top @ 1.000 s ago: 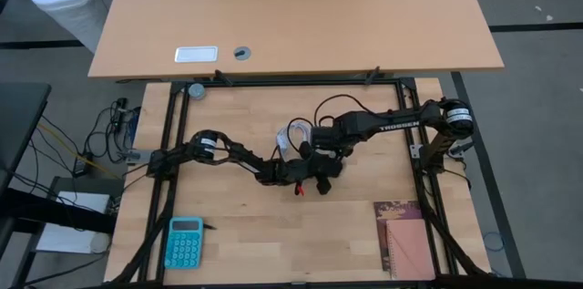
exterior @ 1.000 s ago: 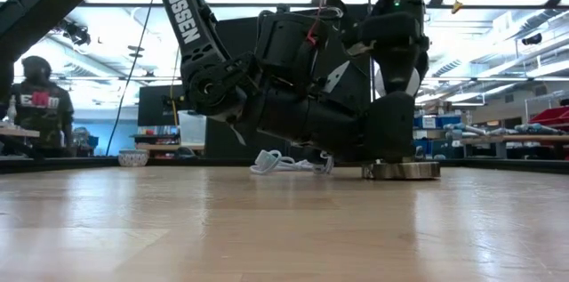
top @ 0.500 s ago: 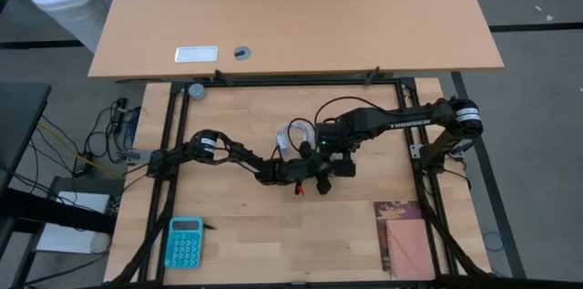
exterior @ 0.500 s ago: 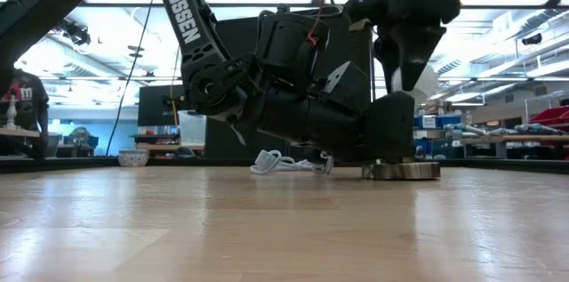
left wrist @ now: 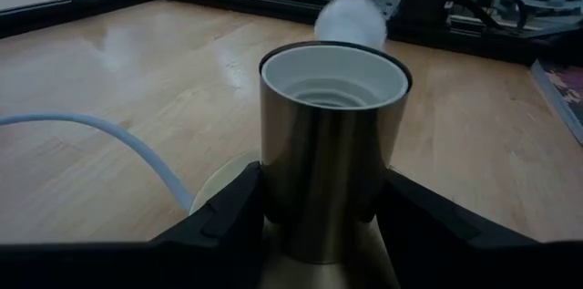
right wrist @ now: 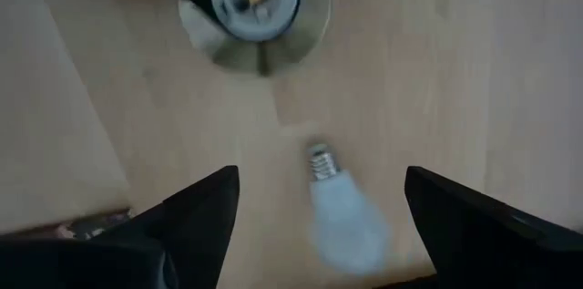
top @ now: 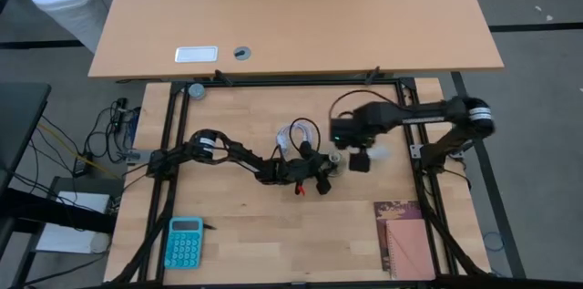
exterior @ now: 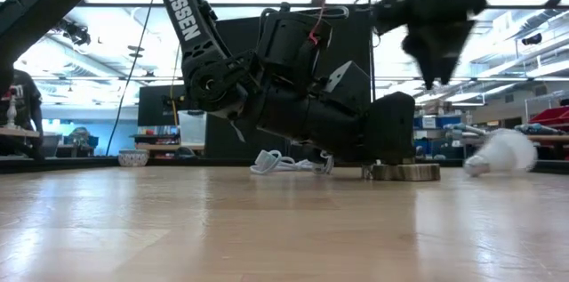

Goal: Screw lightbulb
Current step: Insert the white lightbulb into the lamp socket

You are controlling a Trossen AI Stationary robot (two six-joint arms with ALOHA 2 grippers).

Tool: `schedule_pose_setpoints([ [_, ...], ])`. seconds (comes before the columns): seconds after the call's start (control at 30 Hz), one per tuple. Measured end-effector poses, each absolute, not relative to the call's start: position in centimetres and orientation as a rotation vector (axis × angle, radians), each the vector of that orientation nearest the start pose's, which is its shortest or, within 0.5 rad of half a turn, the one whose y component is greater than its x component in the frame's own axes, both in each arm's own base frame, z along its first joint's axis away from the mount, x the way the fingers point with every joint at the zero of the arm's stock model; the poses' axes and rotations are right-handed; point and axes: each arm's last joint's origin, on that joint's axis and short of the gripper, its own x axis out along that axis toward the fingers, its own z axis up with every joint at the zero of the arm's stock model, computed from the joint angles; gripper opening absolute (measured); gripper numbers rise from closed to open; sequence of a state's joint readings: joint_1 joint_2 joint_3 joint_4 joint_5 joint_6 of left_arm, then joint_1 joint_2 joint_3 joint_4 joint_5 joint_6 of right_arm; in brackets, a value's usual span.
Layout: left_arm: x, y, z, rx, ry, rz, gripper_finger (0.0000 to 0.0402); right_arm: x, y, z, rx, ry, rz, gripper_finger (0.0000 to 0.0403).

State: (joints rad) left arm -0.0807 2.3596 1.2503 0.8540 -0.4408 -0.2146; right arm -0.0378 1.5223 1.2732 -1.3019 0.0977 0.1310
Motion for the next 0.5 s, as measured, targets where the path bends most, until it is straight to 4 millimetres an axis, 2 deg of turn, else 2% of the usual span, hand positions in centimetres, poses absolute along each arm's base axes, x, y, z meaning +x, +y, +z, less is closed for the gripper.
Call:
schedule_pose_setpoints([
  [0.17, 46.1, -2.4, 7.3, -0.122, 0.211, 0.376, 0.0193, 21.0, -0.2, 26.0, 0.116, 1.404, -0.370, 0.0304],
  [0.3, 46.1, -2.4, 7.3, -0.125, 0.212, 0.333, 0.0195, 17.4, 0.1, 24.9, 0.167, 1.326, -0.422, 0.0299],
  [0.4, 46.1, -2.5, 7.3, -0.100, 0.217, 0.321, 0.0205, 15.8, 0.2, 23.8, 0.111, 1.369, -0.390, 0.0298],
  [0.5, 46.0, -2.6, 7.0, -0.074, 0.232, 0.313, 0.0223, 15.5, 0.2, 23.1, 0.053, 1.399, -0.351, 0.0298],
])
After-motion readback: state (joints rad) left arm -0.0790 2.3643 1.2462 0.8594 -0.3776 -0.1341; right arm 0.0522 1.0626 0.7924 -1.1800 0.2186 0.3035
